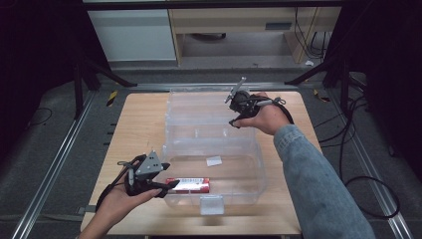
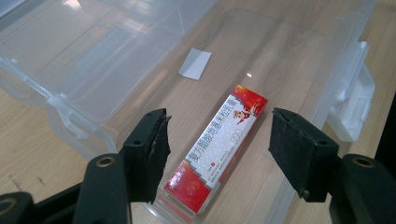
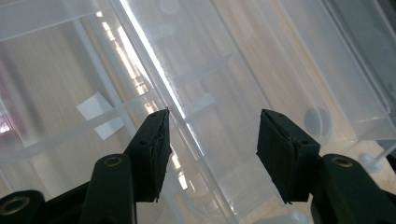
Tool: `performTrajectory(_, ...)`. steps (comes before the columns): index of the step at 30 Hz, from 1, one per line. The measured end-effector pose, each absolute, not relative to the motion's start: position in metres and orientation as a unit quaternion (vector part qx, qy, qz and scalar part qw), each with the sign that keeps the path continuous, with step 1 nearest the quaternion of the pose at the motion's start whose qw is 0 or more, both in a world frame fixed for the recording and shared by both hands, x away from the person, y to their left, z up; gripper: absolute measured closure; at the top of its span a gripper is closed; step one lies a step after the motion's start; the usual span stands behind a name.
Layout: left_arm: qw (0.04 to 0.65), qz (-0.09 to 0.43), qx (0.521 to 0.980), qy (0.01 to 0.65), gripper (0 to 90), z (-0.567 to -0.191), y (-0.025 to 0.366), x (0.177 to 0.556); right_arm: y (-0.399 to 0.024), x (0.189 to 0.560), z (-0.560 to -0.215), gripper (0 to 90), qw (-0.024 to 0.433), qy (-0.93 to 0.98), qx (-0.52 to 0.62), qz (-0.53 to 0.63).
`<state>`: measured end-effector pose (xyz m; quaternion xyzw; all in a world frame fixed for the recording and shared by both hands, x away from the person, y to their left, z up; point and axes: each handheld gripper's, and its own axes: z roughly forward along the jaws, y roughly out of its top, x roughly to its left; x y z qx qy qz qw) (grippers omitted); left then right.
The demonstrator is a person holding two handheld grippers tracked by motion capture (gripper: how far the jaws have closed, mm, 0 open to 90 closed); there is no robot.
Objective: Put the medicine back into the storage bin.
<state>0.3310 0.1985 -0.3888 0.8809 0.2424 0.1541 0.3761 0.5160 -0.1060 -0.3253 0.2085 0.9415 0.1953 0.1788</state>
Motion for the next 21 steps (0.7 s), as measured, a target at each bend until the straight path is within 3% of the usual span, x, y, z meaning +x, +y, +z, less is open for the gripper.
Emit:
performTrajectory(11,0.378,0.146,0.881,0.243,37.4,-0.3893,0.2035,0.329,-0.0998,0.5135,-0.3298,59.2,0.175,0.951,0.182,0.18)
performTrajectory(16,0.373,0.145,0.886,0.235,44.9,-0.3873,0.2036,0.3273,-0.099,0.5097,-0.3278,71.0,0.171,0.953,0.173,0.182)
performTrajectory(21,0.369,0.137,0.891,0.227,50.6,-0.3877,0.203,0.3255,-0.0995,0.5095,-0.3273,72.8,0.167,0.953,0.172,0.183)
